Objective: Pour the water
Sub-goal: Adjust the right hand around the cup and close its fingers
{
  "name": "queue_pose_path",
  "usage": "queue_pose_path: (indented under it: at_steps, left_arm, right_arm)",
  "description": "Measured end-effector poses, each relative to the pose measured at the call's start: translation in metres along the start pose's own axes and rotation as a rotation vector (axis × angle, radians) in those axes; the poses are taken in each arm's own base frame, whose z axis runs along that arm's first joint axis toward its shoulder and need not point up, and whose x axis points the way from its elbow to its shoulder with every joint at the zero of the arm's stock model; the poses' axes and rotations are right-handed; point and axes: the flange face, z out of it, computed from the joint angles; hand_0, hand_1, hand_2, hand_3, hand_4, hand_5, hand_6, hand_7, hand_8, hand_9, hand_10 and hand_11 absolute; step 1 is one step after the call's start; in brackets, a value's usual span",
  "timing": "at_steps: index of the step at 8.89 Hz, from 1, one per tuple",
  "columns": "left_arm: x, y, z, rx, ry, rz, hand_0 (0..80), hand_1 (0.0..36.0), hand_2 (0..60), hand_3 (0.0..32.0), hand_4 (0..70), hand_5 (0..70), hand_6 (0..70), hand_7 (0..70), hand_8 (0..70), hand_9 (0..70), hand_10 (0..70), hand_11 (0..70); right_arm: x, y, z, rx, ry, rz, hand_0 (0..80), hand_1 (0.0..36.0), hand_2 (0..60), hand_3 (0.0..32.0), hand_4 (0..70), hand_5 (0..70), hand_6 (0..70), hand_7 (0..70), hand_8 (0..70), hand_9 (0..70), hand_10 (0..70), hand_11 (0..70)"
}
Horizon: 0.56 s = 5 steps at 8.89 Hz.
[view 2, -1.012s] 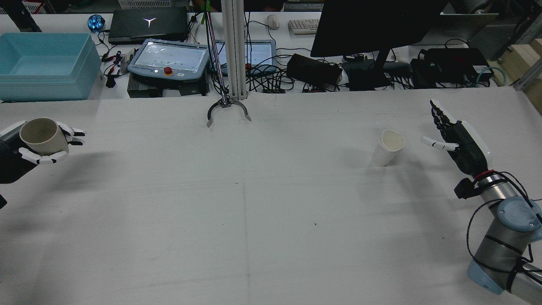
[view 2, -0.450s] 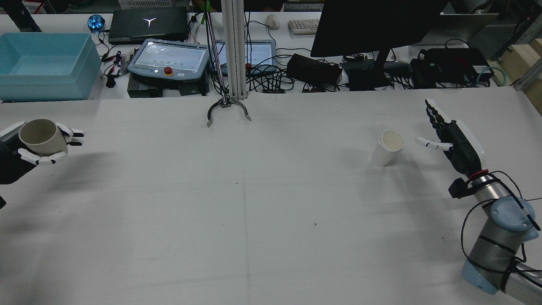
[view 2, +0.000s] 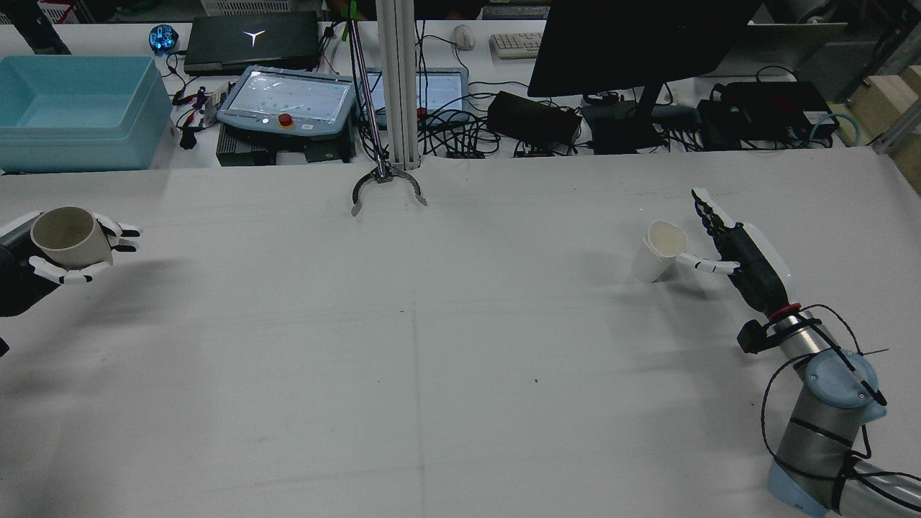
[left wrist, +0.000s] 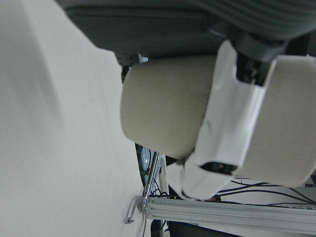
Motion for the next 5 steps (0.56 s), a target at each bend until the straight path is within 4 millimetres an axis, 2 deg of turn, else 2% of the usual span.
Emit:
queue_pose_path:
  at_steps: [5]
  left_arm:
    - [0.0, -0.001, 0.002, -0.003, 0.0, -0.001, 80.0, 36.0, 60.0, 0.0, 70.0, 70.0, 50.8, 62.2, 25.0, 29.8, 20.2, 32.5]
  right_arm:
    - [0.03, 0.01, 0.011, -0.006, 0.029, -0.002, 47.6, 18.8, 21.2, 0.0, 0.0, 6.9, 6.7, 0.0, 4.1, 3.2, 0.0, 0.0]
